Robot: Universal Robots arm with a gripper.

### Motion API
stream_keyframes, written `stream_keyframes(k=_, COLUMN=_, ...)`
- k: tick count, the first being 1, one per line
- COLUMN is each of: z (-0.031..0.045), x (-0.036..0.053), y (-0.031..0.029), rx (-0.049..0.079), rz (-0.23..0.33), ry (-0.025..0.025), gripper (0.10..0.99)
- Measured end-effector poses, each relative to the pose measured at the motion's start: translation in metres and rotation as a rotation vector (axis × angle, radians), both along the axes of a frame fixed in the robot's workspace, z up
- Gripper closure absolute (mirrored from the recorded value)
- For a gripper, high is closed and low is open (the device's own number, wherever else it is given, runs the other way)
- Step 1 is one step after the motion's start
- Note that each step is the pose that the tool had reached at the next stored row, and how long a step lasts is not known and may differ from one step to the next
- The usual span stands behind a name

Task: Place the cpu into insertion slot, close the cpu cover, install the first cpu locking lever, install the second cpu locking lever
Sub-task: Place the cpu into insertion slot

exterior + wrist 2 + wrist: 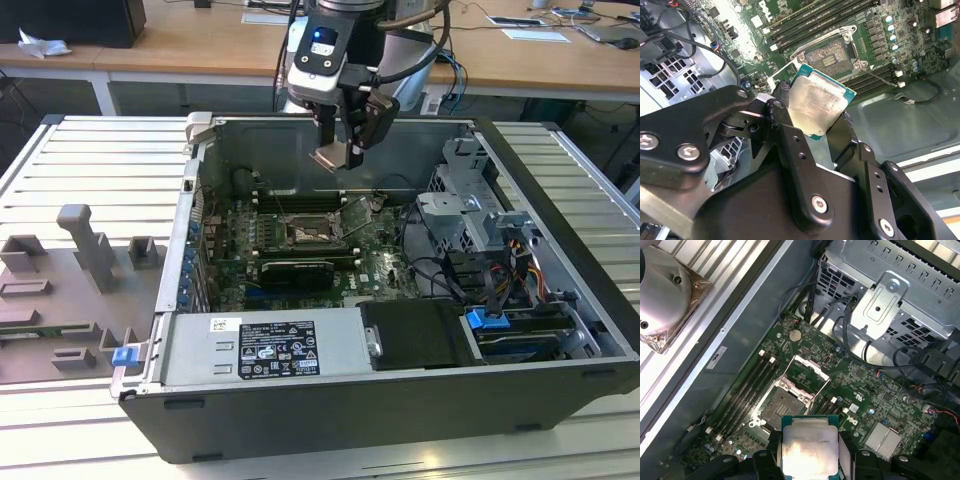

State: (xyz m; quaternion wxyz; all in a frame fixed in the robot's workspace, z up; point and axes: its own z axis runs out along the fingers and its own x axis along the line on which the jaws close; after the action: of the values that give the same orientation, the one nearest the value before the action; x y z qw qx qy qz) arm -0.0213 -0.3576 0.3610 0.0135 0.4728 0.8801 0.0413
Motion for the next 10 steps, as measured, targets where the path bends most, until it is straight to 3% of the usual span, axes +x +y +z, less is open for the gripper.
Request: stream_keyframes(k=10, z=-0.0018, x=0.0, y=0.0, rx=0.0, rz=-0.076, ry=0.0, gripper=0.545)
